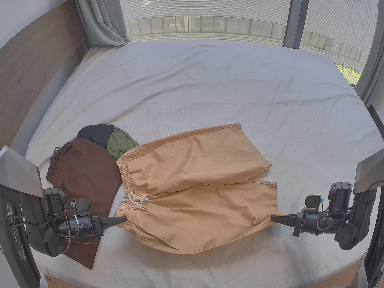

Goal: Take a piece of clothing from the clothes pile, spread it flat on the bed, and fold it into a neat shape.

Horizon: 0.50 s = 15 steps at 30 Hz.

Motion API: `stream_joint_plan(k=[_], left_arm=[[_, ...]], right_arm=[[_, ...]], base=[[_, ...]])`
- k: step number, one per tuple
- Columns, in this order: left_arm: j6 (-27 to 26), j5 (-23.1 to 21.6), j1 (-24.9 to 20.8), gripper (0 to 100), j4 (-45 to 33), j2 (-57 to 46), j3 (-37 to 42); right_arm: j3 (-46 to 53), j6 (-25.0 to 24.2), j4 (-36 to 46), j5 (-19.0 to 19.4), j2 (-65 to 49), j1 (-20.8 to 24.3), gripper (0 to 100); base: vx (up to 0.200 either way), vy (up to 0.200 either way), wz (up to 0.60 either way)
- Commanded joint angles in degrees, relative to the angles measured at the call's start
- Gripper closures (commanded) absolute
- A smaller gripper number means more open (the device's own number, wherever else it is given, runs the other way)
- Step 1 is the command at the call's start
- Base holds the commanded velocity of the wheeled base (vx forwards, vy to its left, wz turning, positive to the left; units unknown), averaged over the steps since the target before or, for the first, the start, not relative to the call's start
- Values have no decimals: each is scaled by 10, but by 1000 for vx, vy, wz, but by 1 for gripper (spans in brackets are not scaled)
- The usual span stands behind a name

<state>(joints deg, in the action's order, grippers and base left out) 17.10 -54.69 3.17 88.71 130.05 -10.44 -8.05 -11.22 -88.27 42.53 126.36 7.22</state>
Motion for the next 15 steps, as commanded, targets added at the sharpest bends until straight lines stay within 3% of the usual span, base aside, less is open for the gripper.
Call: stream_joint_plan(k=[1, 15], left_arm=[[7, 0, 0, 100, 1, -4, -13], [53, 16, 2, 100, 1, -17, -35]], right_arm=[[-3, -2, -1, 1, -28, 1, 100], [22, -8, 0, 13, -80, -3, 100]], base=[[0, 0, 0], [0, 0, 0]])
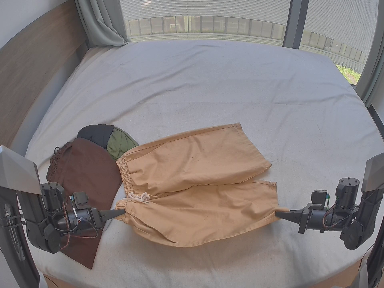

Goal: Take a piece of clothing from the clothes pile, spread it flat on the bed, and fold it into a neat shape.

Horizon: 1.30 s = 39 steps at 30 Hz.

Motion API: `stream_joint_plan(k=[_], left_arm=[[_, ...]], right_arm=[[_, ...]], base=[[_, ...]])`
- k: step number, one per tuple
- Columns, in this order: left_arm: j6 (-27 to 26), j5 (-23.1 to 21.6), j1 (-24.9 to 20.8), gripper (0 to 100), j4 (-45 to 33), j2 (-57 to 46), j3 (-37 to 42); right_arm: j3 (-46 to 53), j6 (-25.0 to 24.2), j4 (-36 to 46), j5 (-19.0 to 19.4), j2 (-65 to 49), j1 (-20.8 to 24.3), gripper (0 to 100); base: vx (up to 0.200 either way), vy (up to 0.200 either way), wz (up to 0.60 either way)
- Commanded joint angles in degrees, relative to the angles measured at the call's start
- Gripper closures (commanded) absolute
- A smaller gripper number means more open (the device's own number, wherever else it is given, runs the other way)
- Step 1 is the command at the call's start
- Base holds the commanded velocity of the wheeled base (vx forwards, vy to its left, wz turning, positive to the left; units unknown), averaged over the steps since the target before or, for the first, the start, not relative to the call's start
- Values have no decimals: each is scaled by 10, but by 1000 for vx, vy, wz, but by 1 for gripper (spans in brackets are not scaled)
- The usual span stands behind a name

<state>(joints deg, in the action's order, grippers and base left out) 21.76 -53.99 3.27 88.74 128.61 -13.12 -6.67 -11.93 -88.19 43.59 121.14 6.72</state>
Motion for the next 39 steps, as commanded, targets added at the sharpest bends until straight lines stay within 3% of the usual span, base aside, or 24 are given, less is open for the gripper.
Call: stream_joint_plan(k=[1, 17, 34, 35, 39], left_arm=[[11, 15, 1, 100, 0, -3, -11], [59, 28, 2, 100, 0, -19, -25], [80, 33, 7, 100, 0, -33, -41], [88, 52, 6, 100, 0, -33, -48], [107, 62, 6, 100, 0, -34, -61]], right_arm=[[10, -1, 0, 3, -32, 3, 100], [5, -4, 0, 4, -91, 5, 100], [-26, -38, -1, 3, -128, 5, 100], [-35, -42, -1, 0, -129, 5, 100], [-55, -53, -1, -3, -132, 5, 100]], base=[[0, 0, 0], [0, 0, 0], [0, 0, 0], [0, 0, 0], [0, 0, 0]])
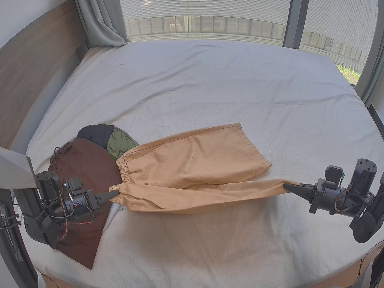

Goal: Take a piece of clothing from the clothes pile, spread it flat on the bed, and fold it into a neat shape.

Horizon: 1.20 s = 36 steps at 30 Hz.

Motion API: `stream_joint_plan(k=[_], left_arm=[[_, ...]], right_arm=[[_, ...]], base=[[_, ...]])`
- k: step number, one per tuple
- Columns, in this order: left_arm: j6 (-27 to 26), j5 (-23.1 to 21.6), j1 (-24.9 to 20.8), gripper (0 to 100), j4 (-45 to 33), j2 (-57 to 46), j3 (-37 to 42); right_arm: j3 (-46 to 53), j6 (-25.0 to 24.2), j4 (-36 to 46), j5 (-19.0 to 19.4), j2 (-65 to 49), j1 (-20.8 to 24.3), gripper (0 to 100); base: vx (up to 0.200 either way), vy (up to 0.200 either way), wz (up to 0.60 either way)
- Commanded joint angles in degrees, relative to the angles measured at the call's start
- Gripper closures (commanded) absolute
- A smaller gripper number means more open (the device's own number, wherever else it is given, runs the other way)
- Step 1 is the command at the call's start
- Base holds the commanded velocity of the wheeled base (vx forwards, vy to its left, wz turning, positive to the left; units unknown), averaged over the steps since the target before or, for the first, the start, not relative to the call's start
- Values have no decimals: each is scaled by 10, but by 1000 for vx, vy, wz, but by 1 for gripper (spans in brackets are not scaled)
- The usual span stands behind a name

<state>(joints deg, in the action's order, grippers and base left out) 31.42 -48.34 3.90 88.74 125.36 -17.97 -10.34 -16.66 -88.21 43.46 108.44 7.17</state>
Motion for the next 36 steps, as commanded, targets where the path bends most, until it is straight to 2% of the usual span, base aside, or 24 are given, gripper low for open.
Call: stream_joint_plan(k=[1, 5, 6, 19, 28, 36], left_arm=[[15, 7, 0, 100, 0, -2, -16], [24, 18, 0, 100, 0, -6, -22], [36, 27, -1, 100, 0, -10, -26], [59, 32, 0, 100, 0, -12, -49], [83, 58, -7, 100, 0, -20, -60], [113, 65, -11, 100, 0, -22, -80]], right_arm=[[-24, -8, 0, -1, -5, 0, 100], [-33, -9, 0, -3, -5, 0, 100], [-43, -14, 0, -16, -3, 1, 100], [-95, -55, 0, -56, 3, 41, 100], [-135, -64, 0, -57, 23, 39, 100], [-186, -108, 4, -61, 30, 32, 100]], base=[[0, 0, 0], [0, 0, 0], [0, 0, 0], [0, 0, 0], [0, 0, 0], [0, 0, 0]])
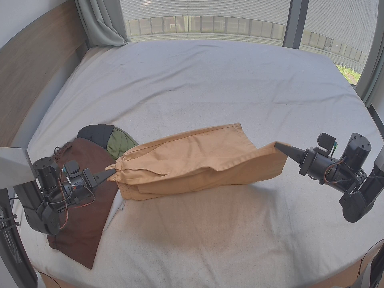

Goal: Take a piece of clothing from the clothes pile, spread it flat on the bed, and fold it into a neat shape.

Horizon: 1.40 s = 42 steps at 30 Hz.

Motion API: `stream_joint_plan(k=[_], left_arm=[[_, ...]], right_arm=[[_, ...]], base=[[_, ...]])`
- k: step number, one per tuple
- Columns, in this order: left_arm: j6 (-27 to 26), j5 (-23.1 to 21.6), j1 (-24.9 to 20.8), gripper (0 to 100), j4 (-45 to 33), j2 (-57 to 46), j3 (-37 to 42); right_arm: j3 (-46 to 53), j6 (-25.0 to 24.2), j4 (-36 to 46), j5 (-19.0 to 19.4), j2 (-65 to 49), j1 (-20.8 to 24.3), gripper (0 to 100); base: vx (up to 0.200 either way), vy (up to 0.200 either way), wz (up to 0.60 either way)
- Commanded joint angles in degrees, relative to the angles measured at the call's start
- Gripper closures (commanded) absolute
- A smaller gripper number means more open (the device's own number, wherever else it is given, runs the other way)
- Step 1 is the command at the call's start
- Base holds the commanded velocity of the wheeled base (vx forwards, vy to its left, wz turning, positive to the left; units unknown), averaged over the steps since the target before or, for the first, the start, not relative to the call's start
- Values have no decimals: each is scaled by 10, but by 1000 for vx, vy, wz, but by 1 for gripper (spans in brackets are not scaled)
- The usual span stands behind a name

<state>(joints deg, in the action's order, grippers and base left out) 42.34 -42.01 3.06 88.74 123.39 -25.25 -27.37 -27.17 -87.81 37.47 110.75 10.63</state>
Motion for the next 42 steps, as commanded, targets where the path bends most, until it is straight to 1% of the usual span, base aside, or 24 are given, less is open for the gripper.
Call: stream_joint_plan(k=[1, 5, 15, 19, 25, 33, 42], left_arm=[[13, 14, -6, 100, 0, -3, -17], [17, 23, -8, 100, 0, -3, -22], [19, 24, -12, 100, -1, 2, -40], [33, 26, -11, 100, -1, 6, -52], [57, 49, -10, 100, -1, 12, -69], [58, 57, -9, 100, -1, 34, -82], [59, 72, -9, 100, -1, 59, -101]], right_arm=[[-39, -12, 1, -2, 21, -4, 100], [-68, -17, 3, -2, 39, -14, 100], [-155, -46, 3, -2, 100, -24, 100], [-197, -47, 4, -2, 135, -25, 100], [-264, -51, 37, -2, 169, -23, 100], [-354, -55, 72, -2, 217, -18, 100], [-407, -55, 92, -2, 257, -18, 100]], base=[[0, 0, 0], [0, 0, 0], [0, 0, 0], [0, 0, 0], [0, 0, 0], [0, 0, 0], [0, 0, 0]])
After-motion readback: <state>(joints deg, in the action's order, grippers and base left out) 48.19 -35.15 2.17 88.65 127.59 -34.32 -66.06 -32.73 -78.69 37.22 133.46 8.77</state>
